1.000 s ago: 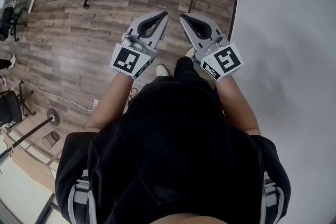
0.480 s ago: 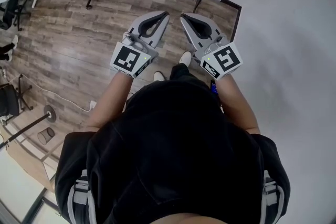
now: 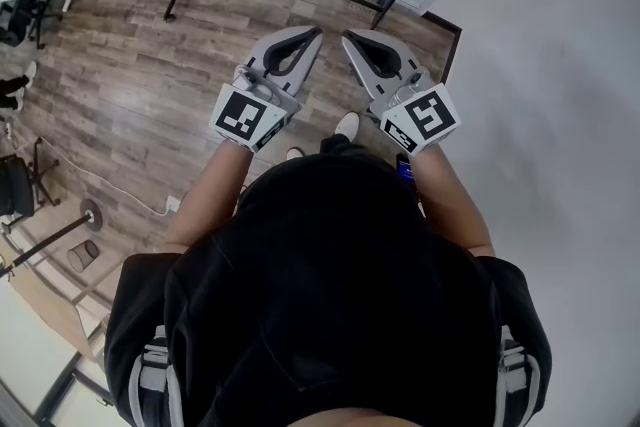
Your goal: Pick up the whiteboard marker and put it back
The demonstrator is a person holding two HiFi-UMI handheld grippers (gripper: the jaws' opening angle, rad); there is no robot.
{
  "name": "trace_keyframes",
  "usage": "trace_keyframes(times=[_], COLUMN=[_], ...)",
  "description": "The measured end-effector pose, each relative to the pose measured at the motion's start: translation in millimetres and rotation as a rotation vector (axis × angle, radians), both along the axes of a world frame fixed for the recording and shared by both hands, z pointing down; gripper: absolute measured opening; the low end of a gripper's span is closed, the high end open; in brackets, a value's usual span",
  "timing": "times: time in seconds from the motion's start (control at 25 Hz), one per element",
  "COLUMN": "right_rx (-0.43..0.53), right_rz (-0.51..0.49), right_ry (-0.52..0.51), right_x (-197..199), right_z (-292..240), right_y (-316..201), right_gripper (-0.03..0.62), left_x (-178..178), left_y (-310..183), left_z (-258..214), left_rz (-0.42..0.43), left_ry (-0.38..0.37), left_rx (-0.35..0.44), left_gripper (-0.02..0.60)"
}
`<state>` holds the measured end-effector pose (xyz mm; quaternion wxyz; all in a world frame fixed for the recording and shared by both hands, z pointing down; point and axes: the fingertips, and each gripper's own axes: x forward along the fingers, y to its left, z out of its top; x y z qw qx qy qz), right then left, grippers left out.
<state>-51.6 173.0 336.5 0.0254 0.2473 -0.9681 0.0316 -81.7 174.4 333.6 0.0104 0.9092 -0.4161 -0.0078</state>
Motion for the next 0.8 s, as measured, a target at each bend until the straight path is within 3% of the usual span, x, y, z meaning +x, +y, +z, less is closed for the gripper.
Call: trace_keyframes(times=[0.32, 0.8], right_rx=[-0.005, 0.011], right_rz=[-0.010, -0.032], right_ry=[-0.014, -0.016], right_x=[28, 68], right_z=[3, -3], right_y=[-47, -71], right_gripper=[-0.006, -0.006], left_x=[26, 61], left_y=[-44, -71], left_z=[3, -9], left_rz=[-0.014, -0.034], left_ry=[-0.006, 0.005], left_rx=[-0.003, 0.021], left_gripper=[0.003, 0.003])
